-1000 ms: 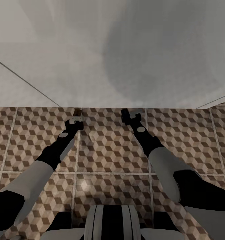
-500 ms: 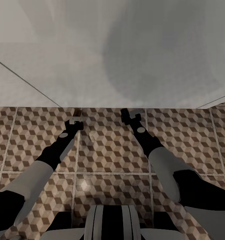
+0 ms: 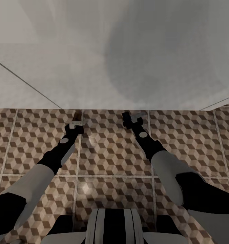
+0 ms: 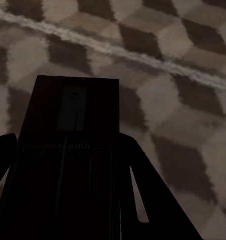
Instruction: Take the four mousetraps from the cabinet in the bathroom and place them on the bathroom floor. Make sure all four end up on the same floor surface, and ensure that at least two of them are either under or directly next to the same bathroom sink.
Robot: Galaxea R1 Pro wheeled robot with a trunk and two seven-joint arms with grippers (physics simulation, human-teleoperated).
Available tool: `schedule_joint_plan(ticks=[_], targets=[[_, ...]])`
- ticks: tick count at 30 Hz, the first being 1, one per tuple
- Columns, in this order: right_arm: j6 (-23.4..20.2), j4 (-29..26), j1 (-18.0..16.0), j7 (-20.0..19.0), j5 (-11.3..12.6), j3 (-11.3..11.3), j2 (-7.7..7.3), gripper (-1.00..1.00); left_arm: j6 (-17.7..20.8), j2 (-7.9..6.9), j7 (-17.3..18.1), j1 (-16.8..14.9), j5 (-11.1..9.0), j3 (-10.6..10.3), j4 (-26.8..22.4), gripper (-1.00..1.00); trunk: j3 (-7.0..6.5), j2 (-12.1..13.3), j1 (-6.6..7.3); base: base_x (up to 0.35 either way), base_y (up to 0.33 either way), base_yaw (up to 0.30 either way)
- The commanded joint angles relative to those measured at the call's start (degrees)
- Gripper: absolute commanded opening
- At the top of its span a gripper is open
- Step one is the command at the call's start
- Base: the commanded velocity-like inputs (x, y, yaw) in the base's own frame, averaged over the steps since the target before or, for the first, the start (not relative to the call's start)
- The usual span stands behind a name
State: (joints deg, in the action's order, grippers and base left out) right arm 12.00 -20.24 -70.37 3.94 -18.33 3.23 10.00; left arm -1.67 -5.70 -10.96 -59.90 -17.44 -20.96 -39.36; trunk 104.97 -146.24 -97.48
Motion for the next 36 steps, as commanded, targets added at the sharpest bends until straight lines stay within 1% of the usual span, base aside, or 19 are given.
schedule_joint_plan(ticks=[1,19,28,29,36], targets=[[0.1,0.1,0.0,0.3,-0.3,0.2,0.0,-1.0,-0.3,-0.1,-0.5,0.0,-0.6,-0.5,0.1,-1.0,0.03,0.0,0.01,0.0,0.0,0.0],[0.1,1.5,0.0,0.3,-0.3,0.2,0.0,-1.0,-0.4,-0.08,-0.5,-0.1,-0.6,-0.5,0.3,-1.0,0.03,0.0,0.01,0.0,0.0,0.0],[0.1,1.6,0.0,0.3,-0.3,0.2,0.0,-1.0,-0.4,0.64,-0.6,0.0,-0.6,-0.5,0.4,-1.0,0.03,0.0,0.01,0.0,0.0,0.0],[0.1,1.6,0.0,0.3,-0.3,0.2,0.0,1.0,-0.4,0.67,-0.6,0.0,-0.6,-0.5,0.4,-1.0,0.03,0.0,0.01,0.0,0.0,0.0],[0.1,1.7,0.0,0.4,-0.3,0.2,0.0,1.0,-0.4,0.69,-0.6,0.0,-0.6,-0.5,0.5,-1.0,0.03,0.0,0.01,0.0,0.0,0.0]])
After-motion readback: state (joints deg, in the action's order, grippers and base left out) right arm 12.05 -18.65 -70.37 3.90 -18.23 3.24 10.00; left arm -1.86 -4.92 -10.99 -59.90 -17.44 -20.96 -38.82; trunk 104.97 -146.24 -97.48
